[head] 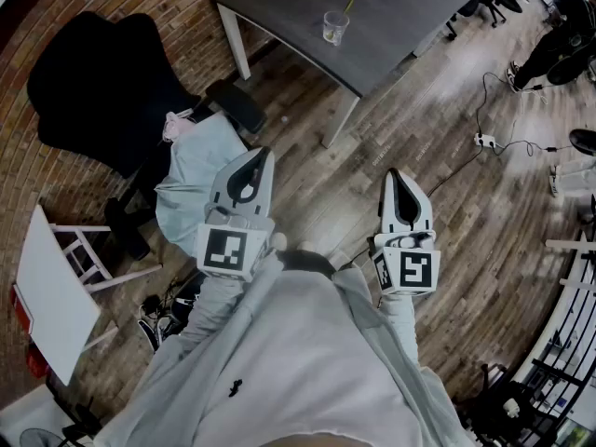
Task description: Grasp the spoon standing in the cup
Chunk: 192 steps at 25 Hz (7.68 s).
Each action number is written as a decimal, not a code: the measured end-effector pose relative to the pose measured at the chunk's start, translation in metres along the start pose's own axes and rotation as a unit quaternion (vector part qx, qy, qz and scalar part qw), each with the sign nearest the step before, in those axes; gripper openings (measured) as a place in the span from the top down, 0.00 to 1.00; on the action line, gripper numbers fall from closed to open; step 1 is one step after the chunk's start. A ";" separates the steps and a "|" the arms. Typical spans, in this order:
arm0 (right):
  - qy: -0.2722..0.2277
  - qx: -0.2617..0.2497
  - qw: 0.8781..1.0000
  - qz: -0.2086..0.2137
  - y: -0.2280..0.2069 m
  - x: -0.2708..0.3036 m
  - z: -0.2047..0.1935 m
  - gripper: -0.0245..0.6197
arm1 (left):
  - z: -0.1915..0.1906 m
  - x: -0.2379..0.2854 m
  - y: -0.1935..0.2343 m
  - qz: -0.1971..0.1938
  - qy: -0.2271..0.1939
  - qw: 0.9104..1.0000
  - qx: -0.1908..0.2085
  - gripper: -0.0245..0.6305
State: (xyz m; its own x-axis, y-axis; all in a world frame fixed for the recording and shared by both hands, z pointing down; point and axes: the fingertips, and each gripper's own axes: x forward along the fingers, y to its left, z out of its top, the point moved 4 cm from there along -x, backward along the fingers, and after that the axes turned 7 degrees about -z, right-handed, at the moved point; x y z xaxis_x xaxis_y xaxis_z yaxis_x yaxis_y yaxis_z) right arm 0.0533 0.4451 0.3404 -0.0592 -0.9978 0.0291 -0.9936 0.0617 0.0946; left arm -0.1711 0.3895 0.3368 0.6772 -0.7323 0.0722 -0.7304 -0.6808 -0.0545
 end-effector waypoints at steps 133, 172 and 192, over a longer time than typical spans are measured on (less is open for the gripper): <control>0.140 0.097 0.979 0.112 -0.124 0.569 -0.077 0.68 | -0.003 0.479 0.268 0.013 0.048 0.999 -0.022 0.93; 0.202 0.103 0.963 0.145 -0.095 0.598 -0.168 0.68 | -0.037 0.487 0.258 0.002 0.082 0.996 -0.045 0.93; 0.204 0.097 0.963 0.146 -0.092 0.600 -0.168 0.89 | -0.035 0.483 0.265 0.013 0.077 0.996 -0.046 0.93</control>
State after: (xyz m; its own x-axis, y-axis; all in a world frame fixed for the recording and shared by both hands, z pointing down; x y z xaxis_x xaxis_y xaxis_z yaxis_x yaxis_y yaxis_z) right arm 0.1253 -0.1557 0.5165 -0.3350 -0.8437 0.4195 -0.9421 0.2927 -0.1636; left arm -0.0407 -0.1442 0.3925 0.6414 -0.7335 0.2249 -0.7573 -0.6523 0.0321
